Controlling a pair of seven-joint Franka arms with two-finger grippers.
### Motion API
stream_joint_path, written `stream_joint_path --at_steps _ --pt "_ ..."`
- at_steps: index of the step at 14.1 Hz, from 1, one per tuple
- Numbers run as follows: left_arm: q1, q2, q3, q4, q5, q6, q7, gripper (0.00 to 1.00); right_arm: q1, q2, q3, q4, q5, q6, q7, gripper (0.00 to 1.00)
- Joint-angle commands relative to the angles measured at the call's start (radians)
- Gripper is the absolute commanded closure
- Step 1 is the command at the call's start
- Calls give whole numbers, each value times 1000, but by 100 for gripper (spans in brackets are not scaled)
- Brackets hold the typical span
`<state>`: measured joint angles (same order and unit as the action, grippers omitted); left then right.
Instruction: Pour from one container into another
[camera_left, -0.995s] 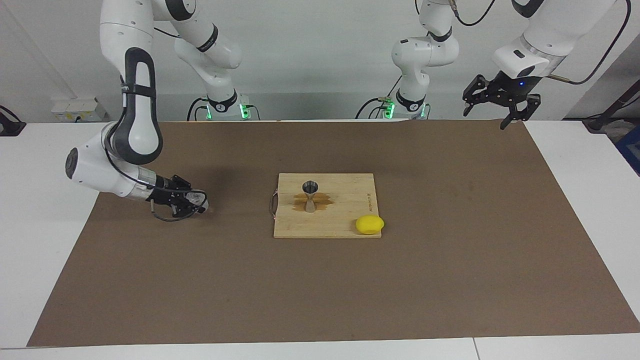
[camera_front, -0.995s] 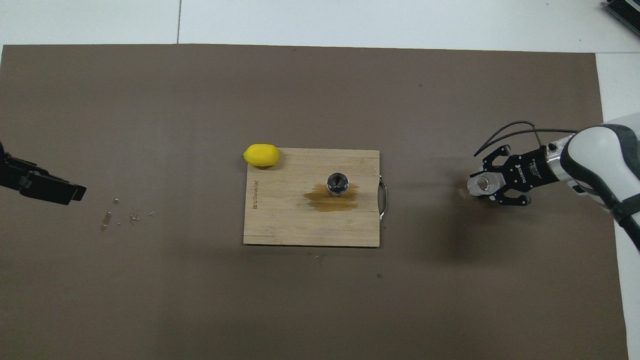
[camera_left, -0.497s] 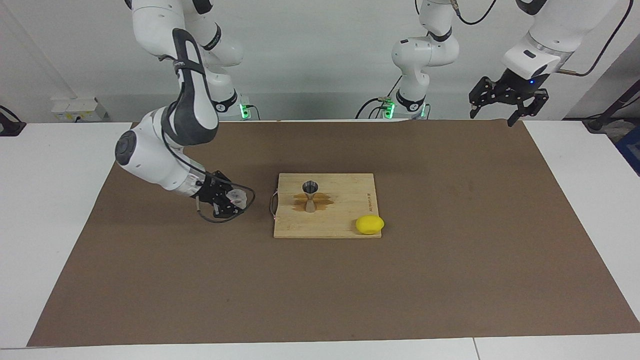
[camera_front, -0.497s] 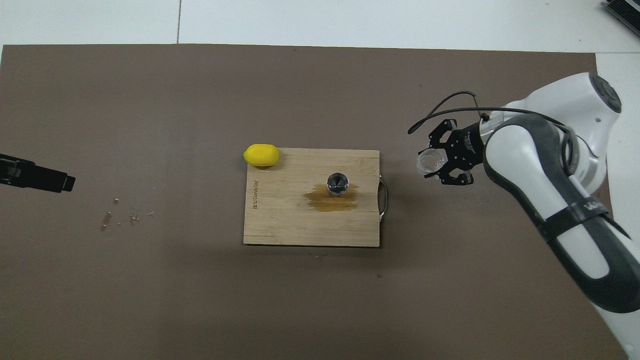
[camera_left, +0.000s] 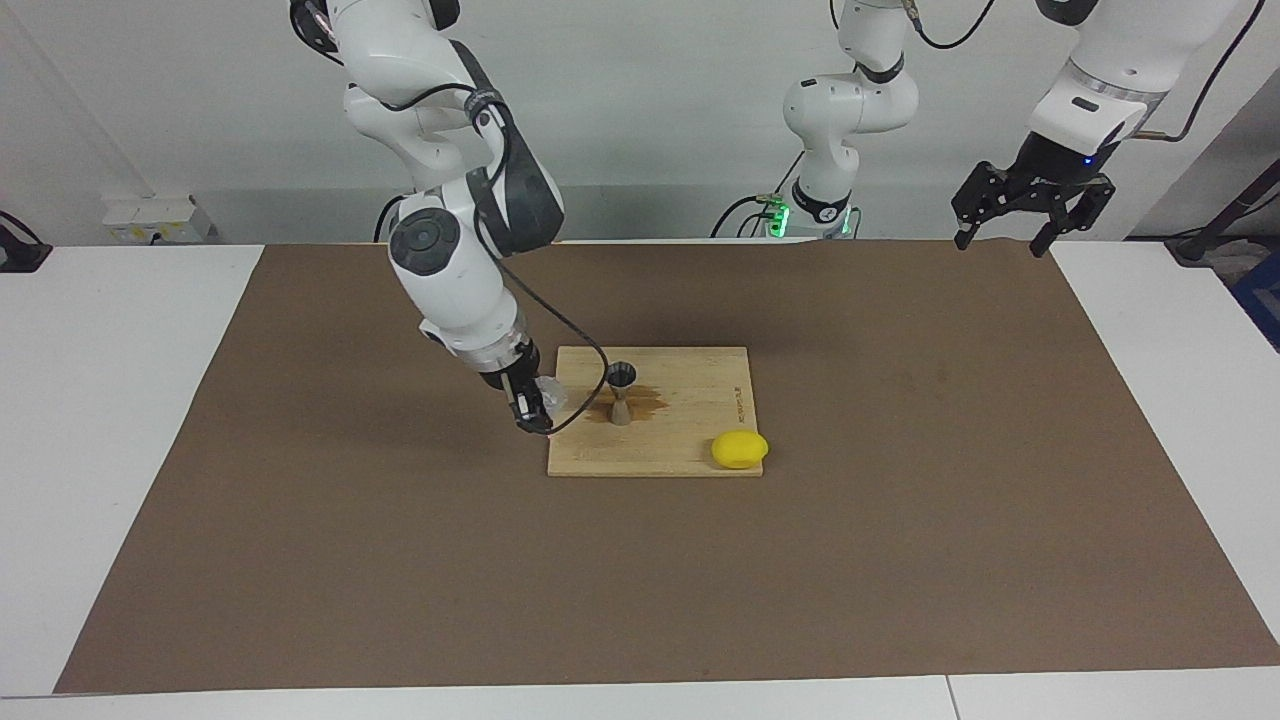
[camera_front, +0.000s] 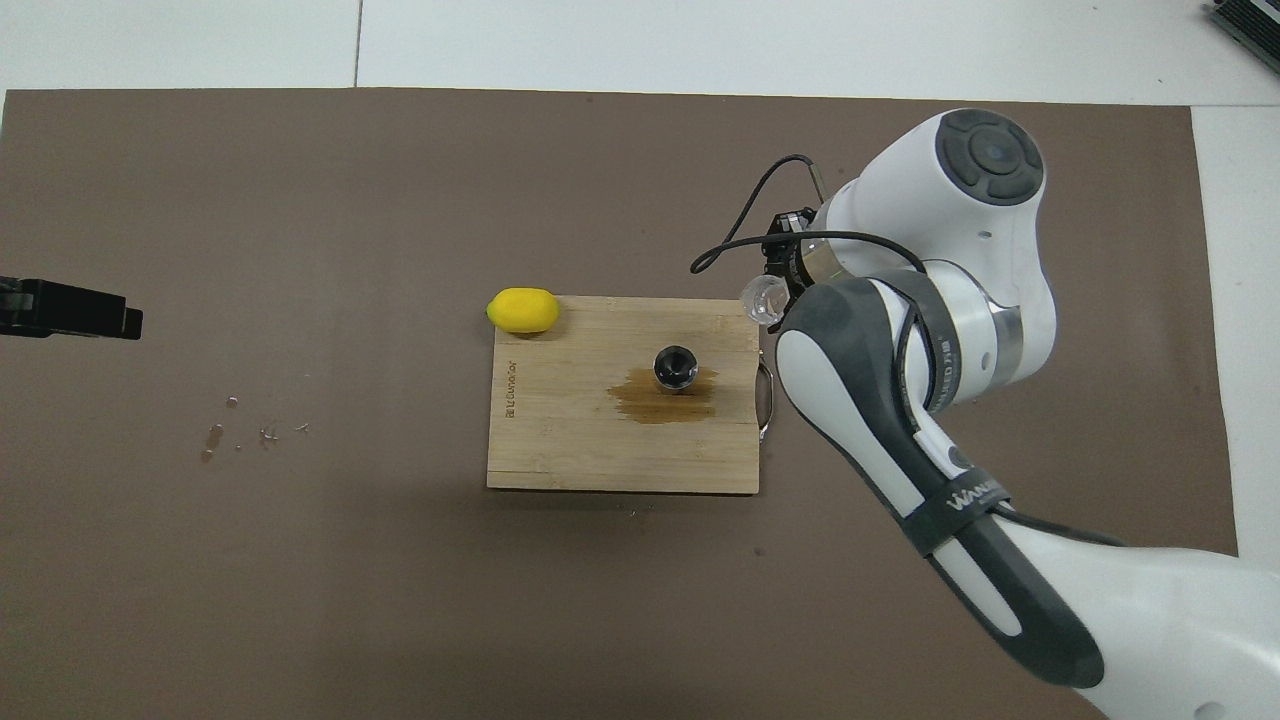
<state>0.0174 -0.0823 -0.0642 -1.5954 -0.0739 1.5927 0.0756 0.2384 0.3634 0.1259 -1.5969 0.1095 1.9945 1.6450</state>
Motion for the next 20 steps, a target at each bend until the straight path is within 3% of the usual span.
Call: stream_joint_path --at_steps 1,5,12,20 --pt "-20 -17 3 -28 22 26 -40 0 59 37 -3 77 -68 -39 35 100" --pt "-19 -25 4 -87 20 128 -42 0 131 29 1 80 -197 -72 35 100" --pt "28 65 1 -11 26 119 -39 0 203 16 3 58 -358 -135 35 100" --pt "41 52 -9 -37 22 108 -37 0 263 -3 3 22 -513 -137 21 100"
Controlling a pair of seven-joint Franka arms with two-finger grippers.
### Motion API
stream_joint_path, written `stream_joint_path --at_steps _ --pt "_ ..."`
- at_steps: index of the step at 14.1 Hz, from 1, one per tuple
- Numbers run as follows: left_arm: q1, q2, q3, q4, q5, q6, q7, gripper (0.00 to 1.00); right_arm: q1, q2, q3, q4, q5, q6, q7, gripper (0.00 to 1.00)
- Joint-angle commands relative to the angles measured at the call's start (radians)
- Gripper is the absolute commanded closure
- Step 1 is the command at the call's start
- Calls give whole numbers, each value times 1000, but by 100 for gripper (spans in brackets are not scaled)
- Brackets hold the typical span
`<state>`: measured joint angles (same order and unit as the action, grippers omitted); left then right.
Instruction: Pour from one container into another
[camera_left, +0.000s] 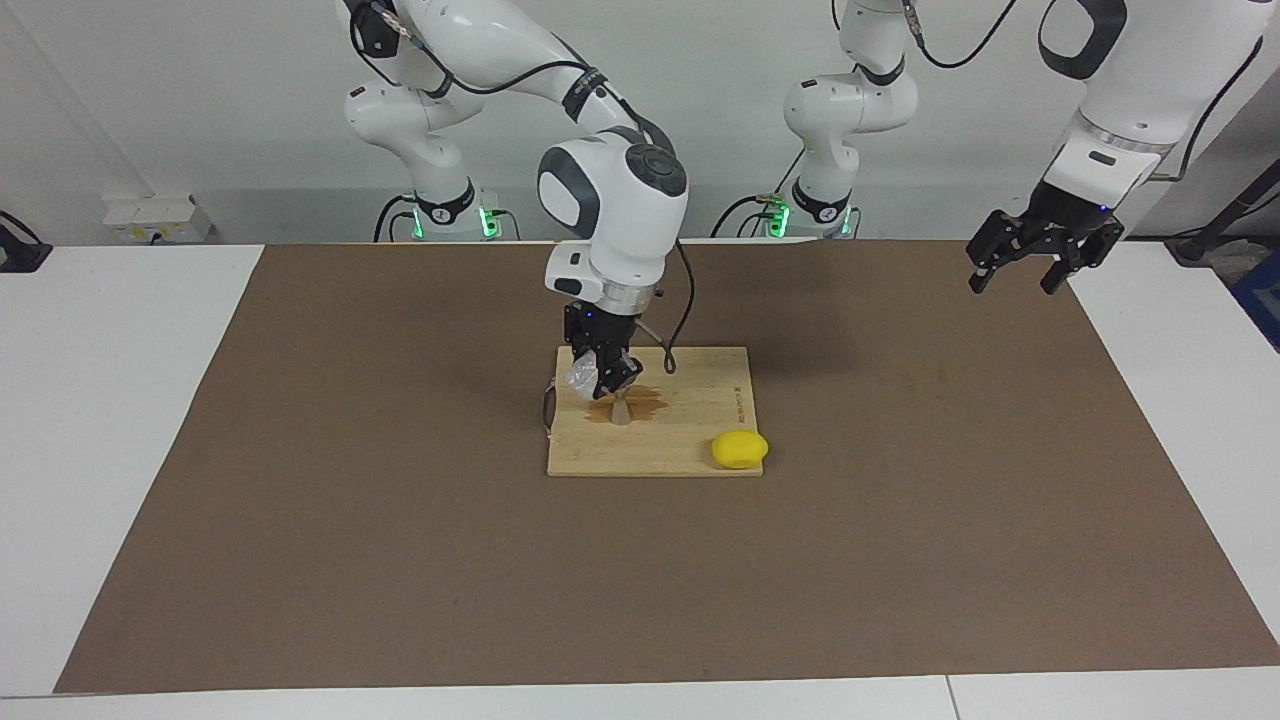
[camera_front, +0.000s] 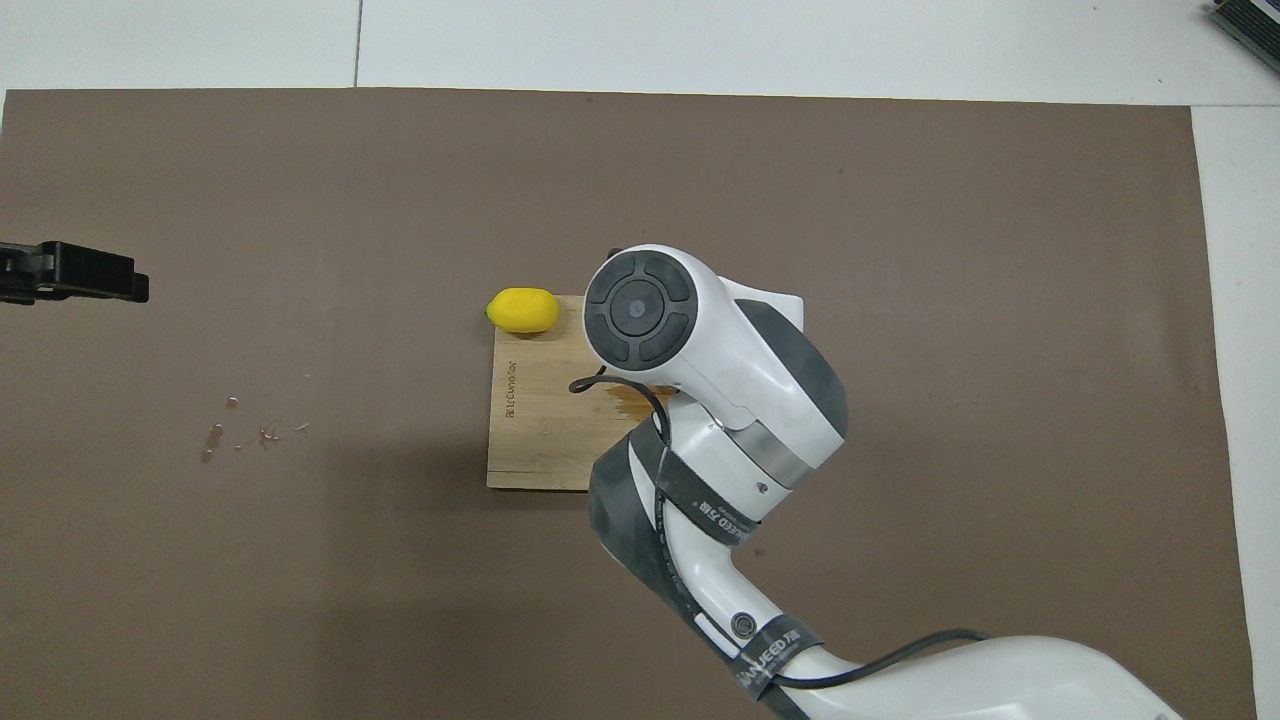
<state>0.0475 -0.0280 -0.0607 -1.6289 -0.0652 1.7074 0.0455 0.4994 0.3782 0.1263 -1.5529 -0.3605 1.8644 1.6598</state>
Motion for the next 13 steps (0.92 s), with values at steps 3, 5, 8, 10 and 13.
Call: stream_joint_path --at_steps 3,5,8,10,13 --pt "3 -7 -13 -14 13 -9 -3 0 21 -42 4 -70 -106 4 -12 100" --pt "3 -9 -13 -17 13 -8 -3 0 24 -47 4 -76 -123 4 -14 100" --pt "3 -9 -13 -17 13 -8 -3 0 18 -42 7 -67 -106 2 -18 100" --pt "3 -10 -13 -17 13 -8 -3 0 5 -41 7 -64 -48 -1 -18 100" --pt "3 -10 -13 -17 13 -8 -3 0 -33 -35 7 -58 76 2 -6 100"
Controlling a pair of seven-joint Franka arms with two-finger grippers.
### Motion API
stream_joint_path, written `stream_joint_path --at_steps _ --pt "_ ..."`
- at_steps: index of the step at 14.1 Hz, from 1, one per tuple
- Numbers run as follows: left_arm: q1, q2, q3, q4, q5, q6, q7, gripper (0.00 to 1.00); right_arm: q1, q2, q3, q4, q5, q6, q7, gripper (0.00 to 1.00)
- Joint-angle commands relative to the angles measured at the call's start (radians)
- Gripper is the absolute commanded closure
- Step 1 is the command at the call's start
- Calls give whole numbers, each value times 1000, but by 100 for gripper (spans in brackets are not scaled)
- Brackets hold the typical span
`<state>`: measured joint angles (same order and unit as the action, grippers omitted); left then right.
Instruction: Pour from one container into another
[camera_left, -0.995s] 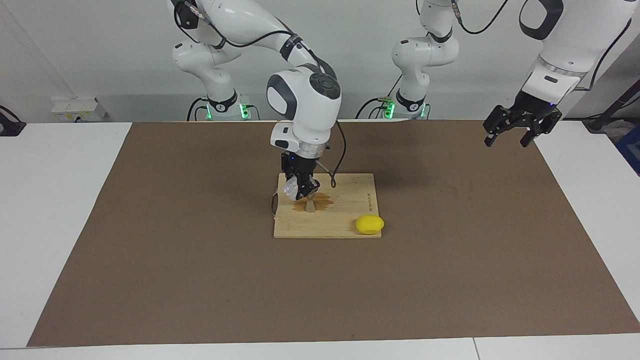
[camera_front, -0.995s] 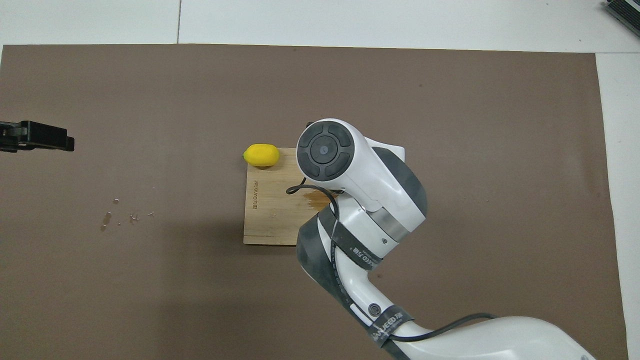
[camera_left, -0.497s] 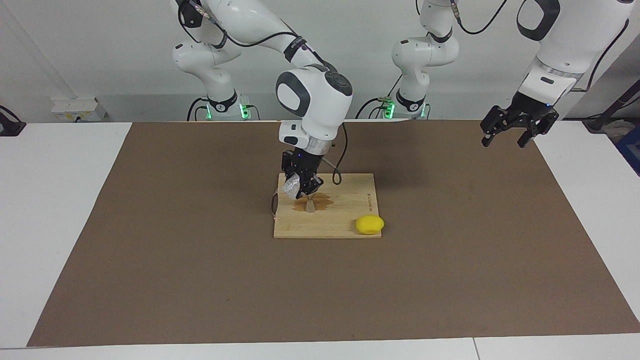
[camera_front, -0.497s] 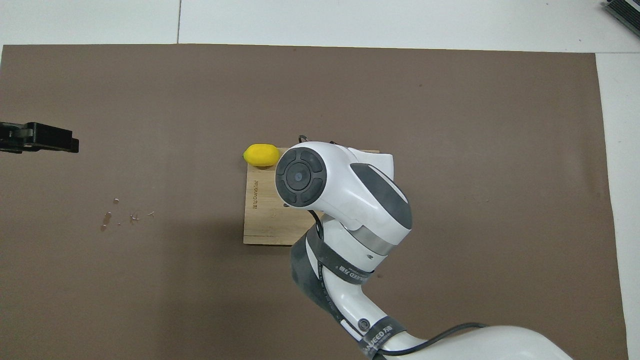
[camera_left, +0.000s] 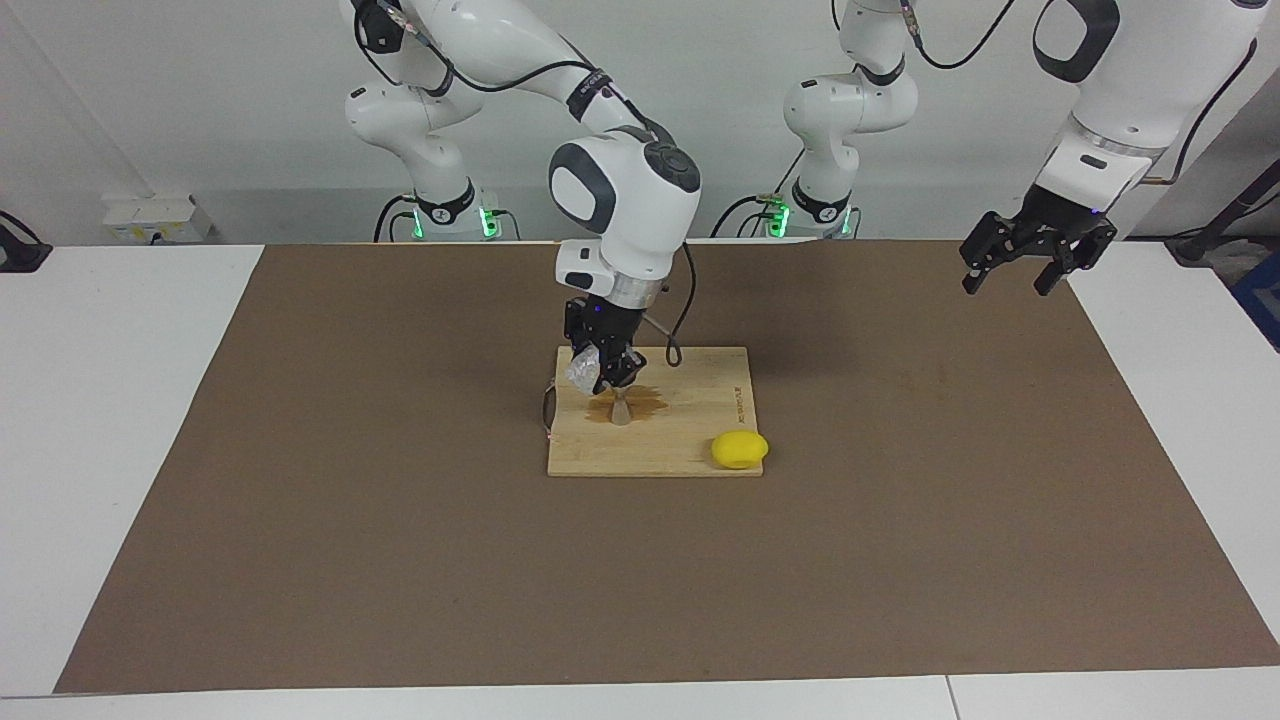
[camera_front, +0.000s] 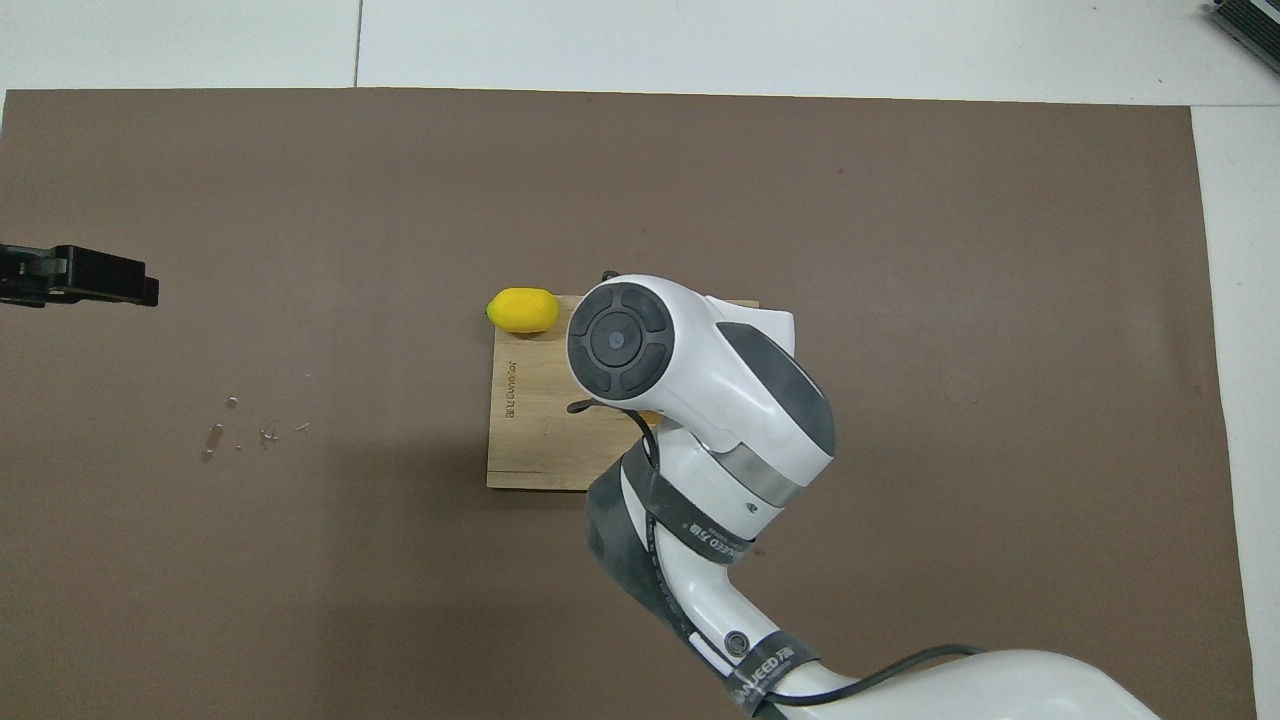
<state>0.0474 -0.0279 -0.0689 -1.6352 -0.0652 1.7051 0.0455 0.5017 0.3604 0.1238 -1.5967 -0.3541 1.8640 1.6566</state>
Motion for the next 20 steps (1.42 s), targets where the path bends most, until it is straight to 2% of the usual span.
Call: stream_joint_path --at_steps 1,4,7,10,12,15,18,20 --pt "3 -10 -5 -11 13 -5 -3 0 -47 -17 8 -14 117 6 -1 100" --pt "3 -10 -5 -11 13 -5 -3 0 -95 -12 8 -12 243 21 -4 100" --pt "3 -10 -5 -11 13 -5 -3 0 -184 0 10 -19 389 63 -14 100" --pt "3 -10 -5 -11 13 -5 -3 0 -322 2 10 -45 681 95 -27 100" --pt "3 -10 -5 -11 13 -5 -3 0 -409 -9 8 -95 841 118 -139 100" --pt "3 -10 -5 -11 13 -5 -3 0 -541 -41 10 -202 995 119 -314 100" --pt "3 -9 -5 -11 13 -5 -3 0 -656 -60 10 -304 1038 100 -544 100" --pt "3 -10 -5 -11 13 -5 -3 0 -745 -40 10 -324 1041 61 -694 100"
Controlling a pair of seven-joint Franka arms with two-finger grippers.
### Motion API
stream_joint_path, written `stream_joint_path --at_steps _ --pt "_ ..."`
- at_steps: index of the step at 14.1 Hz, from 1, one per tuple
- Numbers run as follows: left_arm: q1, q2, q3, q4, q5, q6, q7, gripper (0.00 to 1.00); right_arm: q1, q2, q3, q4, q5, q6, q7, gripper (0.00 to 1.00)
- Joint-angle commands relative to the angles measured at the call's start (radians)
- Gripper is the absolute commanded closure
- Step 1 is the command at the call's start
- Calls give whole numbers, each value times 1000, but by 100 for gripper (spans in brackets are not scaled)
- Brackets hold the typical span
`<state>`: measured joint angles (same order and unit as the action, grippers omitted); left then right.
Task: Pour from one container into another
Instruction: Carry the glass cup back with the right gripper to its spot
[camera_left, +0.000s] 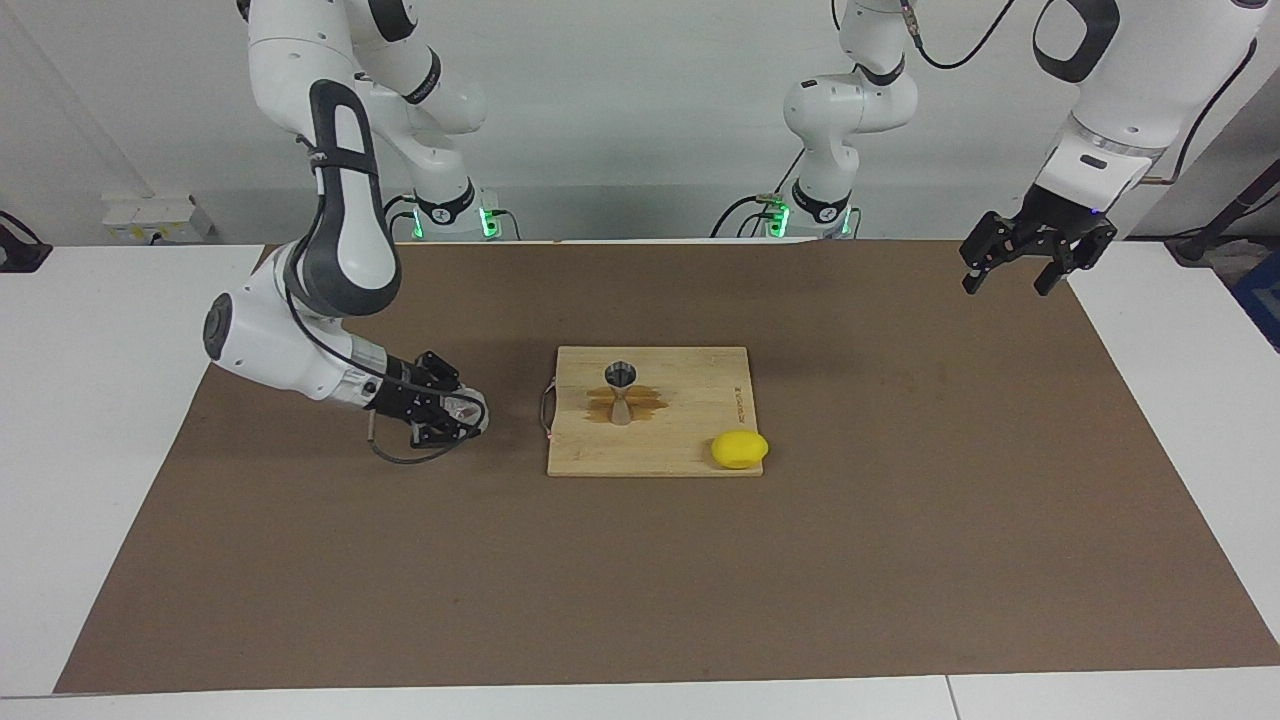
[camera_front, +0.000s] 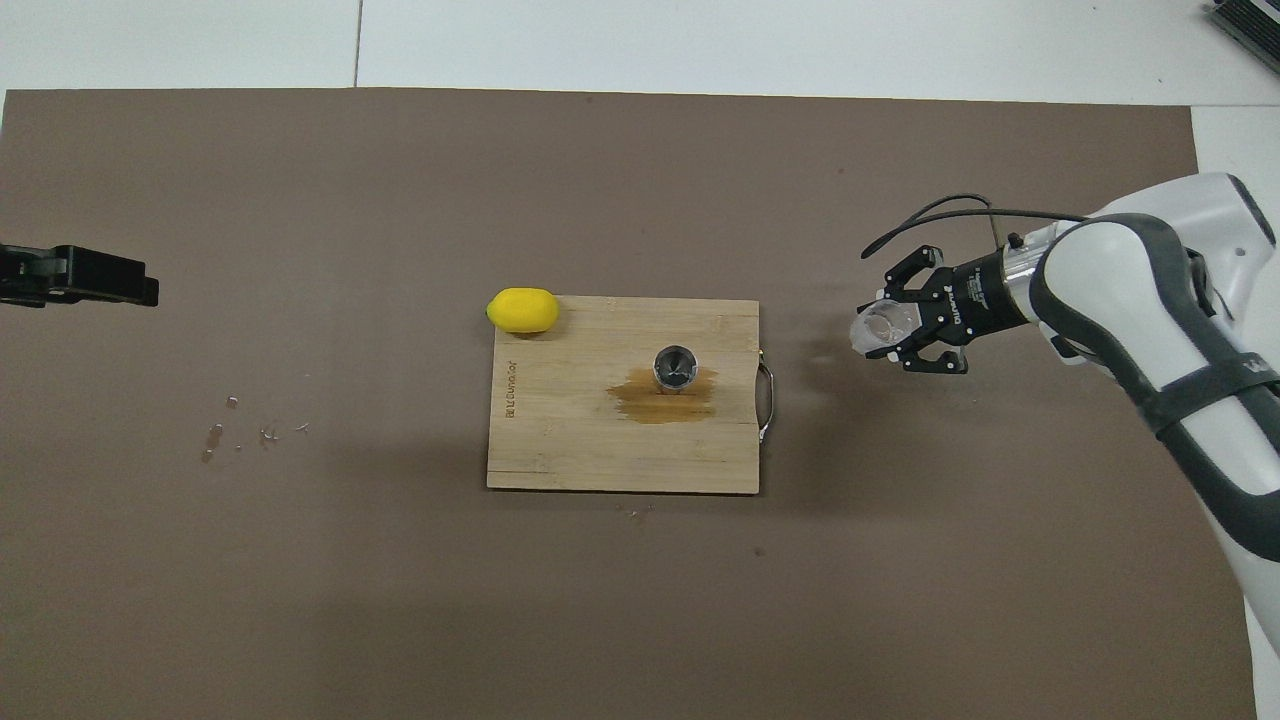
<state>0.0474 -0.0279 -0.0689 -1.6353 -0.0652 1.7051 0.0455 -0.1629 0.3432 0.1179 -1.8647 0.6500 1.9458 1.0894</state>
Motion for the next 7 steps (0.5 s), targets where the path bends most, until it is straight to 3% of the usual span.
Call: stream_joint_path --at_steps 1,3,7 --pt "3 -10 -5 -11 13 -5 -3 0 -131 6 14 -56 40 -54 -197 100" --pt "3 -9 -5 -11 13 -5 -3 0 -190 37 13 -57 40 -67 -308 100" --pt "3 -10 -5 -11 13 -5 -3 0 -205 33 8 -102 25 8 -315 100"
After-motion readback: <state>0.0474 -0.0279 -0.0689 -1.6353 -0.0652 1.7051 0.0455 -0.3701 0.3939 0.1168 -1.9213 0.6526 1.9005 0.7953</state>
